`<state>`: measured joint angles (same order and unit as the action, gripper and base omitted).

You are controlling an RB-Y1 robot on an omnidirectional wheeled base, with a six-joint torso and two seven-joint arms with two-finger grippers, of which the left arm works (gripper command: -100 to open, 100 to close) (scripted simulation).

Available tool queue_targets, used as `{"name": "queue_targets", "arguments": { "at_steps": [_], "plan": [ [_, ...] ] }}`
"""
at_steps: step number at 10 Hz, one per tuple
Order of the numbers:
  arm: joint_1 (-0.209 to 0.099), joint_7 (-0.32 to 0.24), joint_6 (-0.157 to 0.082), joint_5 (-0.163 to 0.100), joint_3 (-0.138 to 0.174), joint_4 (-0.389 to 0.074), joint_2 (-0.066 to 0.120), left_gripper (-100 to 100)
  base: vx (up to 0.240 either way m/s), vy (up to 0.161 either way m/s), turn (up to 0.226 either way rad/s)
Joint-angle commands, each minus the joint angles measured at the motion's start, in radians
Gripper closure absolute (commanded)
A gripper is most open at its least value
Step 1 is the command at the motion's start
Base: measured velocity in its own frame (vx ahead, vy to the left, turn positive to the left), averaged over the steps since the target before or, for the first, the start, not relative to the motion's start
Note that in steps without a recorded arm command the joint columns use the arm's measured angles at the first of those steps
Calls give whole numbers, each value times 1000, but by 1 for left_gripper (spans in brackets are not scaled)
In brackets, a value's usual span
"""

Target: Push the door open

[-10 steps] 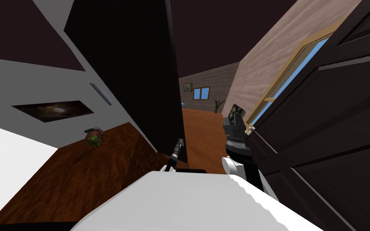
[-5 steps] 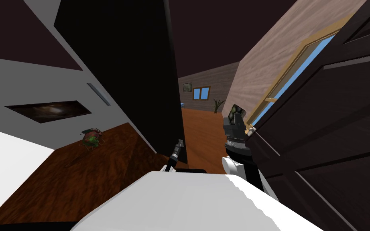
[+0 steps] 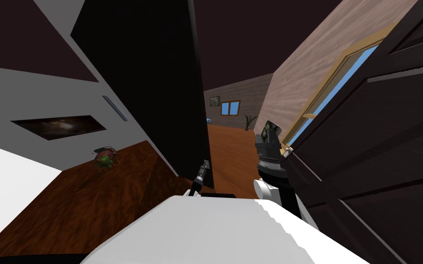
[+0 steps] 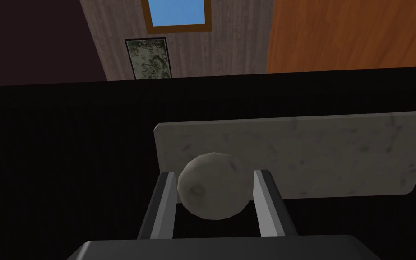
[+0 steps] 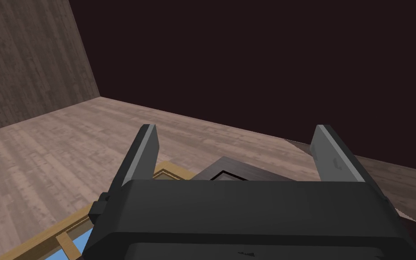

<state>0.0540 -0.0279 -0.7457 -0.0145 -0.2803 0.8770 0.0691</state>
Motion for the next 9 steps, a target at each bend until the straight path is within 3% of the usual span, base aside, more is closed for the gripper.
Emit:
{"name": "queue_targets", "arguments": {
  "at_steps": [1, 4, 9],
  "plan": [
    [-8, 1, -4, -5, 13, 3, 6, 100, 166, -65, 24],
    [-13, 7, -4, -13, 34, -2, 8, 100, 165, -65, 28],
    [-27, 25, -4, -37, 98, -19, 11, 100, 155, -86, 52]
  ]
}}
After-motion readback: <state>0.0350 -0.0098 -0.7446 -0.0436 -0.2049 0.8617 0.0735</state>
